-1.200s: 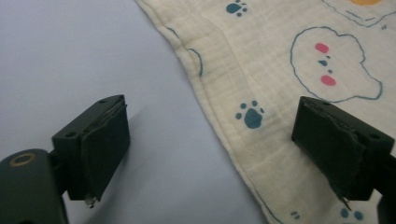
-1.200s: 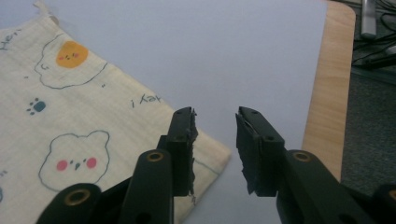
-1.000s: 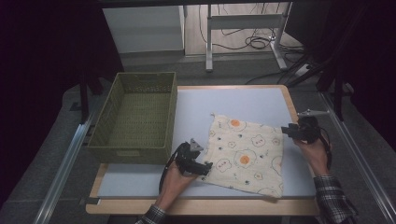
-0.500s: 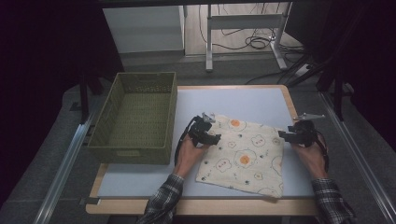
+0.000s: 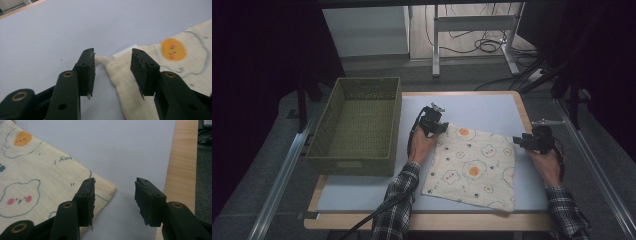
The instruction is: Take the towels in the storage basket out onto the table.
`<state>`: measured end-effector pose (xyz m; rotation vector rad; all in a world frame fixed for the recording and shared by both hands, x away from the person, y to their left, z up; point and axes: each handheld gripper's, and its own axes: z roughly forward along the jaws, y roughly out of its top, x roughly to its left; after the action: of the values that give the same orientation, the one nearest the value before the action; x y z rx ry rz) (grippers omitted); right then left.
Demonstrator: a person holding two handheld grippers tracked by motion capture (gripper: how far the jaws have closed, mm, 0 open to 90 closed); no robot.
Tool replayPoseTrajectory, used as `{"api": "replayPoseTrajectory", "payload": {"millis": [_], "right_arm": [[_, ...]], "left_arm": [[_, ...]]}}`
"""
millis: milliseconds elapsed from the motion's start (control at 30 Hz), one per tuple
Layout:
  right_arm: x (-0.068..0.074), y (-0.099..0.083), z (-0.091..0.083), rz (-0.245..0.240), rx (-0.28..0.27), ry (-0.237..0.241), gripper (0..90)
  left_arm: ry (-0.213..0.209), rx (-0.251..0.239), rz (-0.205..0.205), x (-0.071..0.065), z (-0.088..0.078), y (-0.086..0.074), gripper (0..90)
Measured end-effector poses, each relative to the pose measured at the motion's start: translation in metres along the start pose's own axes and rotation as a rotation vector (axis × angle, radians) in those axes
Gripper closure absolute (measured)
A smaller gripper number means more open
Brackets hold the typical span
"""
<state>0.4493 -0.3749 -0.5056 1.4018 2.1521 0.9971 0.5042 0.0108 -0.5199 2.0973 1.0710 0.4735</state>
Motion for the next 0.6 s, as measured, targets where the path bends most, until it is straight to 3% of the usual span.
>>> {"api": "replayPoseTrajectory", "payload": {"millis": [167, 233, 300, 367, 433, 500, 567, 600], "right_arm": [[-0.001, 0.0, 0.004, -0.008, -0.017, -0.01, 54.0], [0.0, 0.0, 0.007, -0.01, -0.015, 0.002, 53.9], [0.002, 0.0, 0.012, -0.022, -0.001, -0.003, 53.9], [0.005, -0.001, 0.018, -0.034, 0.011, -0.009, 53.8], [0.009, 0.0, 0.019, -0.056, 0.012, -0.035, 56.1], [0.011, 0.001, 0.019, -0.056, 0.023, -0.025, 68.3], [0.014, 0.002, 0.019, -0.057, 0.038, -0.006, 81.4], [0.016, 0.003, 0.018, -0.068, 0.047, 0.006, 83.8]], "left_arm": [[0.022, 0.049, 0.044, 0.001, 0.013, -0.003, 47.1], [0.009, 0.033, 0.019, 0.004, 0.014, -0.005, 41.2], [-0.053, 0.024, -0.035, 0.011, 0.015, -0.008, 39.4], [-0.061, 0.008, -0.026, 0.012, 0.015, -0.011, 40.1], [-0.065, 0.014, -0.033, 0.01, 0.013, -0.011, 45.2], [-0.07, 0.018, -0.04, 0.009, 0.012, -0.01, 56.2], [-0.1, 0.016, -0.029, 0.008, 0.01, -0.011, 72.4], [-0.11, 0.013, -0.021, 0.006, 0.01, -0.012, 82.0]]}}
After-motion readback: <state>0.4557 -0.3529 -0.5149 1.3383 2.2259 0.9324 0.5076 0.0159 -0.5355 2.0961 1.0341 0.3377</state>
